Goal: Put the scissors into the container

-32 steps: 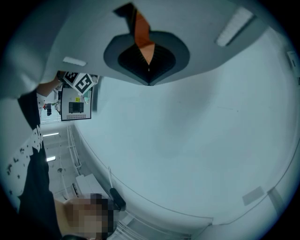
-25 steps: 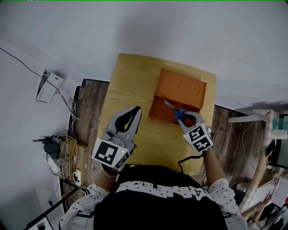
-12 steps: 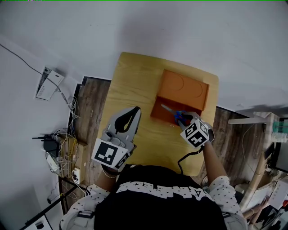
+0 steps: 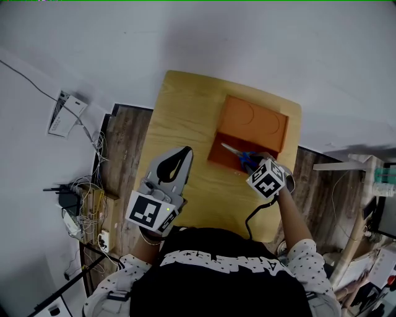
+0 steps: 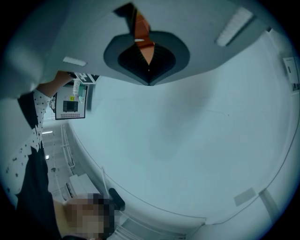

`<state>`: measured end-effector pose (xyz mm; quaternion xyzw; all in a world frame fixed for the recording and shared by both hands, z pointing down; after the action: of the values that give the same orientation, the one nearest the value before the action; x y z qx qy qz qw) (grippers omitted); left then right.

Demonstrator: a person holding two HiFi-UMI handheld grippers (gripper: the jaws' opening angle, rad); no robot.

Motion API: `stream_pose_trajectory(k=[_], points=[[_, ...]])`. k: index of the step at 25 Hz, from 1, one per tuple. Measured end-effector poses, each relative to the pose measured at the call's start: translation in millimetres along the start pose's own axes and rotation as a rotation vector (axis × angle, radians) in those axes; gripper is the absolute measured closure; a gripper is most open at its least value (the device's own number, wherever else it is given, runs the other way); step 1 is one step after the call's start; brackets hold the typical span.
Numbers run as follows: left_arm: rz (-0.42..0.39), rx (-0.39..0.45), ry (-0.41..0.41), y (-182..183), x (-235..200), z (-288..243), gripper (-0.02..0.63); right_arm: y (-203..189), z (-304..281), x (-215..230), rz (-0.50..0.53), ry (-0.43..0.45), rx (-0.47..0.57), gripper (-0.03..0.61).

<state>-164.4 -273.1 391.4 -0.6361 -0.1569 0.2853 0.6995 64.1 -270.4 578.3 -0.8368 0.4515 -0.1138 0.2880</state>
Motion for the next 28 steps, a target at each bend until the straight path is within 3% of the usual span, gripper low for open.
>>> stream_pose_trajectory(k=[28], points=[[0.004, 0.012, 0.002, 5, -10, 13, 0.612, -2, -5, 1, 0.008, -0.014, -0.063, 0.476]])
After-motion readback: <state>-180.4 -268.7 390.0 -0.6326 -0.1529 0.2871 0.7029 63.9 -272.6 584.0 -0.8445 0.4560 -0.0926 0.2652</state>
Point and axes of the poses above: the fingertips, and each gripper's own axes: z backward along the fingers, x to its right, y out of its top, the point moved 5 cm from there along z, backward along the fingers, and after that the axes turned 14 degrees about x, right-handed, at the moved point
